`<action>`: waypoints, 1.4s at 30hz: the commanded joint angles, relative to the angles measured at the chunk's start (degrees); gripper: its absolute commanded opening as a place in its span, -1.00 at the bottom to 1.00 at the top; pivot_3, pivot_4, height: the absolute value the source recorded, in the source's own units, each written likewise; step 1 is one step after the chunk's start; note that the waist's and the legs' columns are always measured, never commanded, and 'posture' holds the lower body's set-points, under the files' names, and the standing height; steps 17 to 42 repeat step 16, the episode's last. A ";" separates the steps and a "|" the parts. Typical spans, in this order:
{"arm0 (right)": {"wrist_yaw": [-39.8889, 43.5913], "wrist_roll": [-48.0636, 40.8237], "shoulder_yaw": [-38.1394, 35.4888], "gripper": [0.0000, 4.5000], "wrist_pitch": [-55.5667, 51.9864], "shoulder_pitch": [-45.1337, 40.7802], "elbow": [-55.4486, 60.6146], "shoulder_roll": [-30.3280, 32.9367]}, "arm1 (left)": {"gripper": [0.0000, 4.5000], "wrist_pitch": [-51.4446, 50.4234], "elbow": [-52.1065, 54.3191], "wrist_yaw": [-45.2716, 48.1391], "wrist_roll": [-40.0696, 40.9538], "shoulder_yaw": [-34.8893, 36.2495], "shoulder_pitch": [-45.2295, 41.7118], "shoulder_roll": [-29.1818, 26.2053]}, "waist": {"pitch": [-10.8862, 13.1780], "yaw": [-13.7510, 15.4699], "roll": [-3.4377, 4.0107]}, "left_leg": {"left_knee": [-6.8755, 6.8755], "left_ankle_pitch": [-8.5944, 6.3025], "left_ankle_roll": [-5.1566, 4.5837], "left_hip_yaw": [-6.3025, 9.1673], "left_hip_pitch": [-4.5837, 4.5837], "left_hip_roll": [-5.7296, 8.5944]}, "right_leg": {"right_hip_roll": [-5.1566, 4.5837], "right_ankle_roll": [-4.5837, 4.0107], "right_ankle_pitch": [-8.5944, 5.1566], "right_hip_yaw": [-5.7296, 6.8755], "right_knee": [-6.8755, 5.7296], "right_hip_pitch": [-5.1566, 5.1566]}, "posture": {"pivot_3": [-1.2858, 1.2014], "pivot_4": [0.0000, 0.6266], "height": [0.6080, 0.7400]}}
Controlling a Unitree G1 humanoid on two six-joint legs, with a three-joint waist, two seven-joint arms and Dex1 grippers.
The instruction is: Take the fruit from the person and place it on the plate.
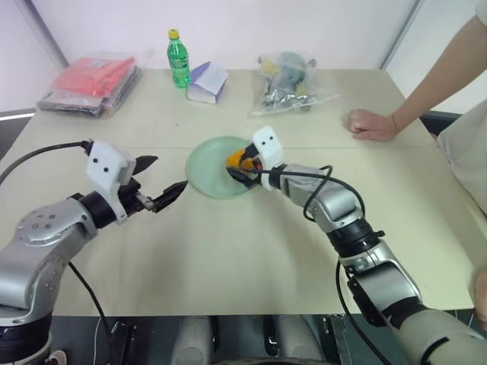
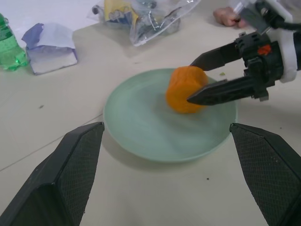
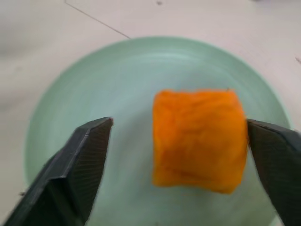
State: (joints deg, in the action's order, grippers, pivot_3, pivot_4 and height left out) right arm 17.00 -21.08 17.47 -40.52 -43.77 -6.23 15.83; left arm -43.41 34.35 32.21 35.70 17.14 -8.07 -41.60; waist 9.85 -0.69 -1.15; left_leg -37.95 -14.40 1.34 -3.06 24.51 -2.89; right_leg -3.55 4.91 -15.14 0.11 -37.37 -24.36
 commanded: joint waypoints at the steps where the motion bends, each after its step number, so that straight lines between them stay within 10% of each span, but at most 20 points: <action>1: 4.17 -2.29 -4.72 0.98 -4.53 0.91 9.36 4.00 | 1.00 1.28 0.06 0.48 0.03 -0.83 -1.98 -0.25 | 0.00 0.12 0.00 | 0.00 0.00 0.00 0.00 0.00 0.00 | 0.00 0.00 0.00 0.00 0.00 0.00 | 0.03 -0.52 0.87; 14: 30.90 -17.41 -31.02 0.98 -8.75 17.28 31.05 35.70 | 1.00 2.97 -4.04 4.50 -0.05 -2.10 -4.24 -1.49 | 0.01 0.00 0.00 | 0.07 -0.01 -0.01 -0.09 -0.02 0.03 | 0.03 -0.01 -0.02 0.03 0.11 0.05 | 0.03 -0.52 0.87; 42: 31.36 -19.09 -33.61 0.98 -9.28 19.63 31.93 36.69 | 1.00 3.20 -4.72 4.71 0.26 -2.10 -5.00 -1.22 | 0.01 -0.08 0.00 | 0.06 -0.01 -0.01 -0.09 -0.05 0.02 | 0.04 -0.01 -0.01 0.01 0.10 0.05 | 0.03 -0.52 0.87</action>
